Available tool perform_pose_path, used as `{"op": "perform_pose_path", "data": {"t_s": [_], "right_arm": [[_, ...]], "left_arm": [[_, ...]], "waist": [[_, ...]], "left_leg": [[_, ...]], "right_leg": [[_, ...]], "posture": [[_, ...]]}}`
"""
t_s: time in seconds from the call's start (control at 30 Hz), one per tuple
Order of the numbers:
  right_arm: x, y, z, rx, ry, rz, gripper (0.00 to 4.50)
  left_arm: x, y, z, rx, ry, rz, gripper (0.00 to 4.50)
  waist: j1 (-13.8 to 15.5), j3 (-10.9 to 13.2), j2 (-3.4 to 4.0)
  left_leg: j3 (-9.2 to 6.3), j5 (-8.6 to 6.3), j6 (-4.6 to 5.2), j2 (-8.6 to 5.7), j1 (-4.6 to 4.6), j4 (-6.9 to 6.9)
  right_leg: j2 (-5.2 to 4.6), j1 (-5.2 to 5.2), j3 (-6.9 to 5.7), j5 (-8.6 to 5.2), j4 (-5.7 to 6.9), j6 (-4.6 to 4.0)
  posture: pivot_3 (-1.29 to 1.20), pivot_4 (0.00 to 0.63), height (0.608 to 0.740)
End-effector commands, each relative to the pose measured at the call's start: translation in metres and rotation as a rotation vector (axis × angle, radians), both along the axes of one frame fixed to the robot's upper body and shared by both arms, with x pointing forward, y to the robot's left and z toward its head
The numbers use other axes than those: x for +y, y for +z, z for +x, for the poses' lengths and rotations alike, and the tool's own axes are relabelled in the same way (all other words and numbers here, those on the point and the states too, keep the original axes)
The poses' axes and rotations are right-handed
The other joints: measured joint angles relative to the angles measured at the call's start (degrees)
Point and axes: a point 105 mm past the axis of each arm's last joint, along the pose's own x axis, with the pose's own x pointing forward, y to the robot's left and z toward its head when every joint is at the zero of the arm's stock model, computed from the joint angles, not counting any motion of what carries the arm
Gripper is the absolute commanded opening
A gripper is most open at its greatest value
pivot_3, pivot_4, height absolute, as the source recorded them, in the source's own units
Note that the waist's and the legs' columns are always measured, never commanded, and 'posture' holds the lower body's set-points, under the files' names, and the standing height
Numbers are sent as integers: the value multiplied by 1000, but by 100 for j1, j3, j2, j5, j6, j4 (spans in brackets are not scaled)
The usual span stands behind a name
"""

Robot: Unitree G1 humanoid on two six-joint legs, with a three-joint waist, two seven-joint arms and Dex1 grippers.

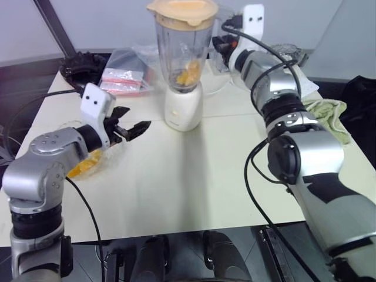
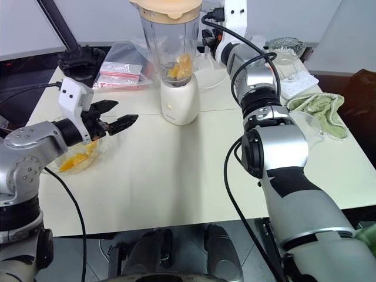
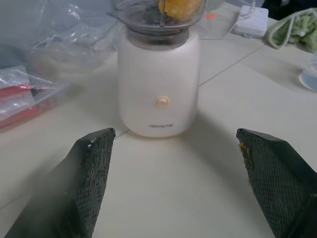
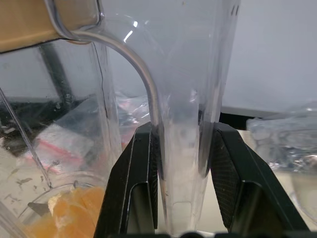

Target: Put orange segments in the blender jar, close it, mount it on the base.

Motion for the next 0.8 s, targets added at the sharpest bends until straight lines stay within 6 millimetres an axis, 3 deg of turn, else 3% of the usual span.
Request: {"op": "perform_pose_path", "data": {"t_s": [0.03, 0.2, 0.47, 0.8], "right_arm": [[-9, 30, -4, -101, -36, -5, 922], [-18, 23, -1, -79, -65, -10, 922], [-11, -6, 3, 8, -63, -6, 922], [-9, -21, 6, 51, -106, 10, 922]], "left_arm": [[0, 13, -3, -63, -2, -1, 4112], [-3, 10, -3, -58, -9, -2, 4112], [-6, 7, -1, -53, -11, 0, 4112], [-4, 5, 1, -54, 5, -8, 4112]], "waist": [[-1, 0, 0], [13, 0, 0], [15, 0, 0], [14, -1, -2]], "left_leg": [[0, 0, -1, 0, 0, 0], [3, 10, -17, 1, -1, -1], [2, 10, -18, 0, -2, -1], [1, 13, -21, 0, 7, 0]], "right_leg": [[2, 0, 0, 0, 1, 0], [6, 0, -2, 1, 3, -1], [4, 1, -2, 1, 2, -2], [5, 14, -8, 1, 4, -2]], "posture": [[0, 150, 740], [0, 150, 740], [0, 150, 740], [0, 150, 740]]}}
